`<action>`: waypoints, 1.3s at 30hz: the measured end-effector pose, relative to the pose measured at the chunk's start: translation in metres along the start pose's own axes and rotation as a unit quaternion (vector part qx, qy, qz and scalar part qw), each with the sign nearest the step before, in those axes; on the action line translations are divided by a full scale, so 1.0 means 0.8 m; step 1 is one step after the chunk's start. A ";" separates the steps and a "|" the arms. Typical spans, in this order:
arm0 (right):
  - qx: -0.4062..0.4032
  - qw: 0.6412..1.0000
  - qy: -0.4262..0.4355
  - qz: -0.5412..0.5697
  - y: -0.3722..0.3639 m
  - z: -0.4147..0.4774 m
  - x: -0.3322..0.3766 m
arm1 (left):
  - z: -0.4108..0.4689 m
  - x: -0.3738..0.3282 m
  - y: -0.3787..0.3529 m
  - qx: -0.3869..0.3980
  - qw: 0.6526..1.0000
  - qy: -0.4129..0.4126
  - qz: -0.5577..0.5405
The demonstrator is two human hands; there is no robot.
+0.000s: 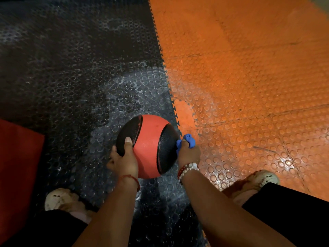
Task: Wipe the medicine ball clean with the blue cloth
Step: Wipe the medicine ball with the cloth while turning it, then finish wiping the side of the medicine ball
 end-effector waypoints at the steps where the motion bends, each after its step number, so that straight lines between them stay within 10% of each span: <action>1: -0.004 1.000 0.029 -0.004 -0.003 -0.008 -0.006 | 0.001 0.000 0.001 0.001 1.000 0.003 -0.003; 27: 0.116 0.989 -0.087 -0.013 0.048 -0.028 0.020 | -0.013 -0.005 0.021 0.065 0.996 -0.012 0.064; 32: 0.096 0.987 -0.126 0.030 0.064 -0.018 0.026 | -0.067 -0.015 0.018 -0.025 0.951 -0.290 0.100; 35: 0.057 0.994 -0.088 0.017 0.086 0.000 0.042 | -0.100 -0.017 -0.040 0.110 0.882 -0.443 0.120; 39: 0.012 0.998 -0.046 -0.032 0.114 0.040 0.063 | -0.107 -0.013 -0.145 0.307 0.863 -0.353 0.189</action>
Point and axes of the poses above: each hand's wrist, its own z-axis towards the middle knuckle, its own y-axis out of the back of the hand, x = y × z, the point moved 2 cm from there along z, towards the middle knuckle, and after that the axes turned 1 degree about x, right-handed, at the moved point
